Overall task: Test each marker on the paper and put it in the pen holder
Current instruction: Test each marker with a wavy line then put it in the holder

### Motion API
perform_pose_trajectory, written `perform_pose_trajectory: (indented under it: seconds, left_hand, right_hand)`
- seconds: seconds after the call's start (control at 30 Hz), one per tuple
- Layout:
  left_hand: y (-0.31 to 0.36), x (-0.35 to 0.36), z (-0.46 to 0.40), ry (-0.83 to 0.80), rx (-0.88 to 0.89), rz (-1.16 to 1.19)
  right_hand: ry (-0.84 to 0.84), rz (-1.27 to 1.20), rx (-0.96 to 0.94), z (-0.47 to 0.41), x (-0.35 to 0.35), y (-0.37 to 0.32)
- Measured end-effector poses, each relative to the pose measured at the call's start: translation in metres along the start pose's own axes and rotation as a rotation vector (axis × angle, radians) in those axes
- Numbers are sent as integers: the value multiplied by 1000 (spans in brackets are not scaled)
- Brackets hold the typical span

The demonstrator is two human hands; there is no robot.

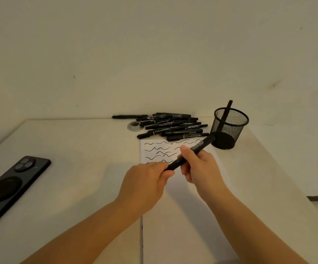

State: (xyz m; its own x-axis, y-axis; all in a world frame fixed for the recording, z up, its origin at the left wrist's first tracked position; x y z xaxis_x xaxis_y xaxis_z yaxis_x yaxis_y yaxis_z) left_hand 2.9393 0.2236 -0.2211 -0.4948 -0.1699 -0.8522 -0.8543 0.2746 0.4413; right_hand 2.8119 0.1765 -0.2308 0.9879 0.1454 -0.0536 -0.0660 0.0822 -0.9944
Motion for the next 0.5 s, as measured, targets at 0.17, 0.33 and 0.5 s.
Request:
perform_pose_trajectory:
  seconds: [0.17,0.33,0.5]
  left_hand:
    - [-35,7,14,-205,-297,501]
    - [-76,-10,-2,56,-335,526]
    - [-72,5,-9,-7,-216,229]
  right_hand:
    - [286,51,-92,-17,-53,-16]
    - [219,191,-188,-19,-47,-13]
    - [21,138,-110,-23,-10,18]
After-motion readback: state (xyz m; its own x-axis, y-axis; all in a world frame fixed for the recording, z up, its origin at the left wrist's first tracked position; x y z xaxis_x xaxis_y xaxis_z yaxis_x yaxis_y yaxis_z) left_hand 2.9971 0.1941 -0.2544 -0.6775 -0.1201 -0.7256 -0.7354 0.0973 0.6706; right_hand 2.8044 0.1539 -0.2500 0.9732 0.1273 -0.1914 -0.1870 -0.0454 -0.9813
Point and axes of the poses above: each hand's wrist, its own z-axis away from the middle knuckle, its own x-axis out of the palm, y = z × x, the point moved 4 cm from there along -z, towards the middle knuckle, and after that the axes turned 4 degrees about -y, right-handed, at the moved point
